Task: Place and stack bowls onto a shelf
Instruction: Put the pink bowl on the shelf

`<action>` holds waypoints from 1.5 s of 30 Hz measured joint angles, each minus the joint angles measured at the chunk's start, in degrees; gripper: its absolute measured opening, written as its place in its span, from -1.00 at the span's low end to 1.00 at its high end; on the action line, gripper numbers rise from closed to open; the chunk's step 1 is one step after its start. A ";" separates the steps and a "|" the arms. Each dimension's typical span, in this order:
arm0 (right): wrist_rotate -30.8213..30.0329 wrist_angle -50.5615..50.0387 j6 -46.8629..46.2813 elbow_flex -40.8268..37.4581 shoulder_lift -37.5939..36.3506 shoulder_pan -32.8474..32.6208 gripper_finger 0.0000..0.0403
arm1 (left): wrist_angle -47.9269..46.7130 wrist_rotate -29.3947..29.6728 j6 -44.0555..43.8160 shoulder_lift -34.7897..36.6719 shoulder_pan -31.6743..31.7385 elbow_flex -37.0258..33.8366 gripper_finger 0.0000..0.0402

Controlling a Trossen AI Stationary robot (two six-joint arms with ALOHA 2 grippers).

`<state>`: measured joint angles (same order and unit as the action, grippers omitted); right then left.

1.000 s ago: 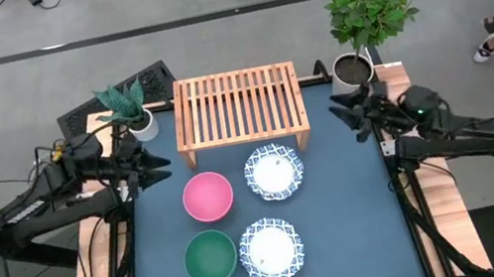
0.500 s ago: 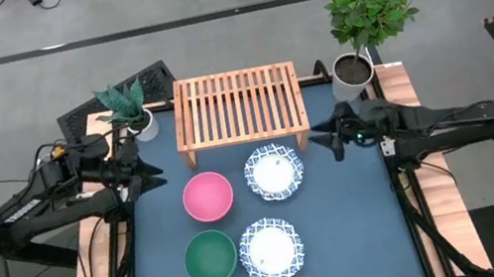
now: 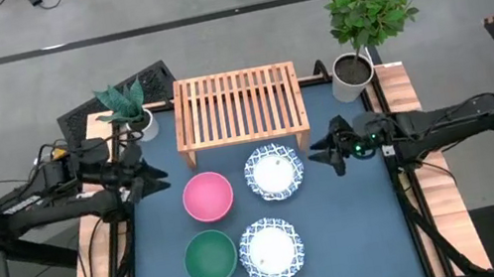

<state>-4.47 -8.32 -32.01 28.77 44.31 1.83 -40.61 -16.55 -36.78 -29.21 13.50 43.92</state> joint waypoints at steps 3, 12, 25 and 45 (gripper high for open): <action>-0.08 0.01 -1.18 0.00 0.00 -0.62 0.12 | 0.69 2.31 -0.15 -1.51 -3.49 -0.02 0.26; -0.17 0.02 -2.92 0.00 0.00 -2.89 0.12 | 0.56 10.66 -1.41 -6.38 -13.87 -0.06 0.26; -1.97 -0.17 -4.42 0.00 3.45 -5.27 0.12 | 0.93 19.85 -0.77 -10.32 -23.52 -0.06 0.26; -1.90 1.52 -5.86 0.00 11.15 -5.23 0.12 | 1.13 22.42 -2.71 -10.30 -24.49 -0.08 0.26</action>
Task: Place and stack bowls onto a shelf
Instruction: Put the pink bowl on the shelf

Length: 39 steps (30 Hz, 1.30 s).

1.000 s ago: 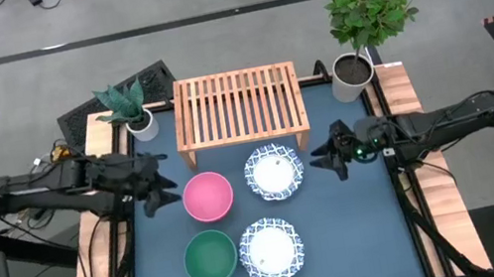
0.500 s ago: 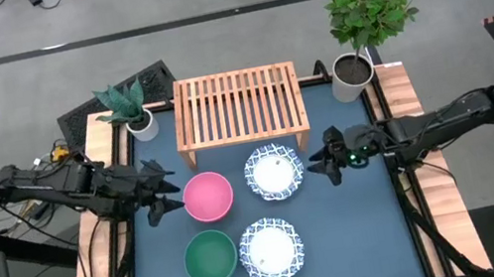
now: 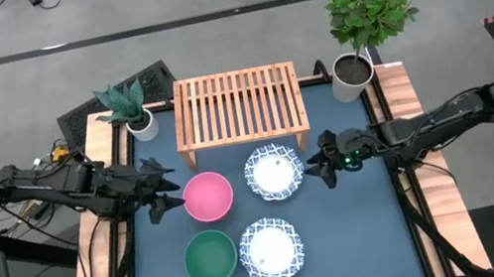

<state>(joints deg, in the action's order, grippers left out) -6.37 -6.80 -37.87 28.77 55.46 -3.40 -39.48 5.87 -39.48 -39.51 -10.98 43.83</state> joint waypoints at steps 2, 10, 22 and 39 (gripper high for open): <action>0.03 0.07 -0.68 0.00 -0.13 0.00 0.12 | 0.00 0.00 -0.01 0.00 0.00 0.01 0.26; 0.26 -0.05 -1.22 0.00 0.06 0.00 0.12 | -0.02 0.00 0.63 0.00 0.00 0.00 0.26; 0.50 -0.07 -1.30 0.00 0.00 0.00 0.12 | -0.04 0.06 -0.82 0.00 0.00 0.00 0.26; 0.59 -0.07 -1.14 0.00 0.00 -0.39 0.12 | -1.66 -1.46 -1.92 -3.63 0.00 -0.02 0.26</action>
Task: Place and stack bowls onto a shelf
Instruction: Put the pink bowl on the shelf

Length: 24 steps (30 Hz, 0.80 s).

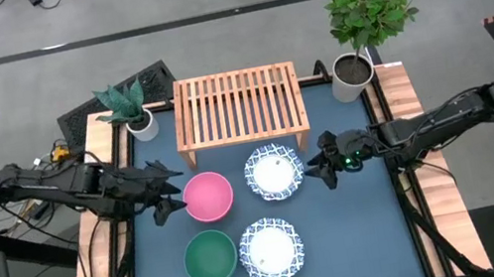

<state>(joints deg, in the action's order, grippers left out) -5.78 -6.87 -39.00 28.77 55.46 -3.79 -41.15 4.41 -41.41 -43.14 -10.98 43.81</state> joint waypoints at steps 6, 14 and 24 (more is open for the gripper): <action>1.27 -0.04 -0.02 0.00 0.00 0.00 0.12 | -0.28 -1.21 0.44 -4.01 0.02 0.00 0.26; 1.36 -0.04 -0.02 0.00 0.00 0.00 0.12 | -0.73 -1.56 1.09 -6.67 0.02 0.00 0.26; 1.34 -0.07 0.02 0.00 0.04 0.00 0.12 | -5.43 -0.09 -1.81 -6.73 0.02 0.00 0.26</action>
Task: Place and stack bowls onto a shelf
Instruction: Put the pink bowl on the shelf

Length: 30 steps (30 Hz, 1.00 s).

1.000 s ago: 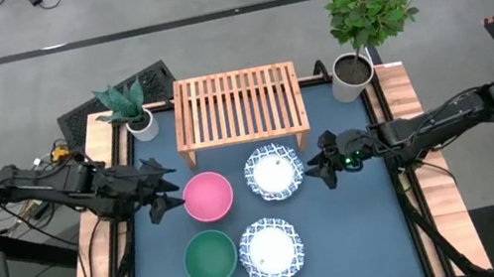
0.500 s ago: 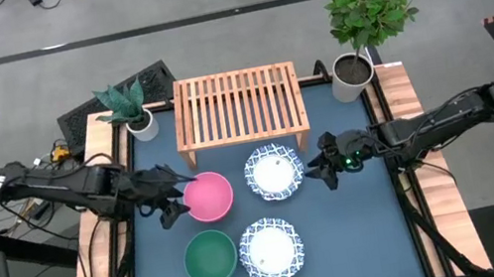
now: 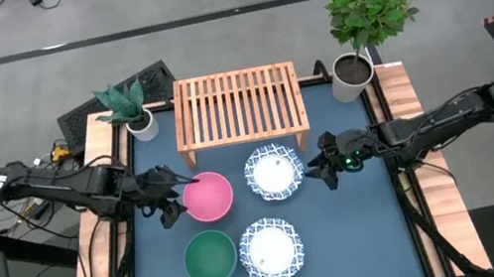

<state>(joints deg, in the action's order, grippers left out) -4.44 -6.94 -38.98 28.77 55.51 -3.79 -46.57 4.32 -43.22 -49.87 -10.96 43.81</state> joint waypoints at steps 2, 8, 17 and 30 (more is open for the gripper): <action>-0.01 0.00 0.02 0.00 0.00 0.00 0.12 | -0.28 0.86 -0.06 -0.25 0.00 0.00 0.26; -0.01 0.00 -0.02 0.00 0.00 0.00 0.12 | -0.90 5.32 -0.57 -2.45 0.00 0.00 0.26; -0.03 -0.07 0.09 0.00 0.00 0.02 0.12 | -2.18 8.54 -5.82 -7.64 0.00 0.00 0.26; -0.08 -0.09 0.00 0.00 0.01 0.02 0.12 | -2.24 9.30 -10.09 -11.94 0.00 0.00 0.26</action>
<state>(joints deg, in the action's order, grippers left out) -4.52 -7.03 -38.98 28.77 55.51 -3.77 -48.81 13.62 -53.31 -61.81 -10.96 43.81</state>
